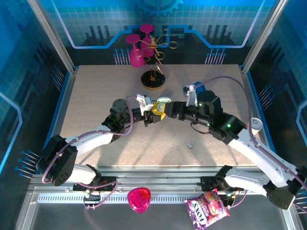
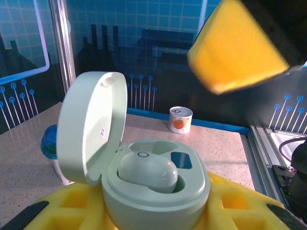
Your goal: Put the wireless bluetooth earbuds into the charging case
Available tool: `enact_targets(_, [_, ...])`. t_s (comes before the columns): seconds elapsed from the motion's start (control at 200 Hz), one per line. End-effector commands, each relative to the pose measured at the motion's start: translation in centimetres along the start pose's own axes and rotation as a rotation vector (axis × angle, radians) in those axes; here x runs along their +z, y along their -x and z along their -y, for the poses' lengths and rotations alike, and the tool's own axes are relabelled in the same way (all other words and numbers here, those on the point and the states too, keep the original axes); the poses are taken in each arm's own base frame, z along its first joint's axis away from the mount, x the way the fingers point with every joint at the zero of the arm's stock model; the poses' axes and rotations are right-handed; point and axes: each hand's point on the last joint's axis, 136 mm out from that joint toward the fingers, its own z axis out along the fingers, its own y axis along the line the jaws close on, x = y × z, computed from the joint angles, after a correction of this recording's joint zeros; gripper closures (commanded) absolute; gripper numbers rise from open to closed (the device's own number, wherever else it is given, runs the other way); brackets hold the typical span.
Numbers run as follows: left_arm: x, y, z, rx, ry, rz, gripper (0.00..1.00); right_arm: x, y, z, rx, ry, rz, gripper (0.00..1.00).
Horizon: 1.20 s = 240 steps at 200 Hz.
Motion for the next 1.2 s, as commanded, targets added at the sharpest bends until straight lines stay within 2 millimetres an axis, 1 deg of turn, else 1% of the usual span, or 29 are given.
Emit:
enact_targets(0.0, [-0.7,1.9,0.7,0.055,-0.007,0.053,0.68,-2.3,0.3,1.0,-0.055,-0.056,0.043,0.43])
enact_targets(0.05, [-1.0,2.2,0.7,0.047,-0.006,0.062,0.68,-2.9,-0.1,2.3,-0.037,-0.097,0.041,0.43])
enact_targets(0.12, [-1.5,2.8,1.1,0.036,-0.014,0.075,0.68,-3.9,-0.7,4.6,0.007,-0.179,0.049,0.43])
enact_targets(0.22, [-2.3,3.4,1.7,0.041,-0.013,0.087,0.68,-4.9,-2.2,8.0,0.074,-0.282,0.053,0.43])
enact_targets(0.285, [-2.7,3.6,2.0,0.044,-0.012,0.089,0.68,-5.3,-3.6,10.3,0.132,-0.341,0.037,0.43])
enact_targets(0.33, [-3.0,3.8,2.2,0.043,-0.012,0.091,0.68,-5.4,-4.7,11.8,0.17,-0.376,0.02,0.43])
enact_targets(0.345, [-3.0,3.9,2.3,0.043,-0.012,0.091,0.68,-5.5,-4.7,12.1,0.18,-0.381,0.022,0.43])
enact_targets(0.355, [-3.1,3.9,2.3,0.044,-0.012,0.092,0.68,-5.3,-5.4,12.7,0.191,-0.394,0.008,0.43])
enact_targets(0.37, [-3.1,3.9,2.3,0.043,-0.011,0.092,0.68,-5.2,-5.9,13.3,0.202,-0.403,-0.002,0.43])
enact_targets(0.53, [-3.6,4.7,3.0,0.039,-0.028,0.108,0.68,-4.0,-9.0,16.6,0.315,-0.436,-0.053,0.43])
enact_targets(0.59, [-3.7,5.1,3.2,0.044,-0.033,0.117,0.68,-3.4,-10.1,17.5,0.356,-0.434,-0.078,0.43])
enact_targets(0.66, [-3.9,5.6,3.5,0.05,-0.039,0.129,0.68,-2.4,-11.1,17.8,0.389,-0.41,-0.111,0.42])
enact_targets(0.79, [-4.0,6.2,3.6,0.062,-0.04,0.139,0.68,-1.4,-13.4,19.3,0.446,-0.432,-0.174,0.42])
enact_targets(0.941, [-4.0,6.4,3.8,0.066,-0.05,0.138,0.68,-1.1,-16.5,21.0,0.509,-0.471,-0.241,0.41])
enact_targets(1.046, [-3.9,6.5,3.8,0.066,-0.053,0.137,0.68,-1.0,-18.3,21.9,0.537,-0.485,-0.289,0.41])
enact_targets(1.196, [-3.8,6.3,3.7,0.062,-0.054,0.132,0.68,-0.5,-19.6,22.5,0.554,-0.49,-0.336,0.4])
